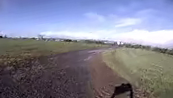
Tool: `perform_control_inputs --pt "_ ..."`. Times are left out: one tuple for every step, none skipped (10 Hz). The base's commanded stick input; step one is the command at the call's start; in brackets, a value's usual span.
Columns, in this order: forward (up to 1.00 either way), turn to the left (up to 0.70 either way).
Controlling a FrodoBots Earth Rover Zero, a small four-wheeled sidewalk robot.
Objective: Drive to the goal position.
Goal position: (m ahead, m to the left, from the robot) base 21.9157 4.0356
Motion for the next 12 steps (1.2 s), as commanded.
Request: perform_control_inputs --pt "0.70 0.00" --pt "0.70 0.00" --pt "0.70 0.25" --pt "0.70 0.33" --pt "0.70 0.35" --pt "0.70 0.35" --pt "0.70 0.35" --pt "0.70 0.35" --pt "0.70 0.35" --pt "0.70 0.35" --pt "0.70 0.35" --pt "0.70 0.00"
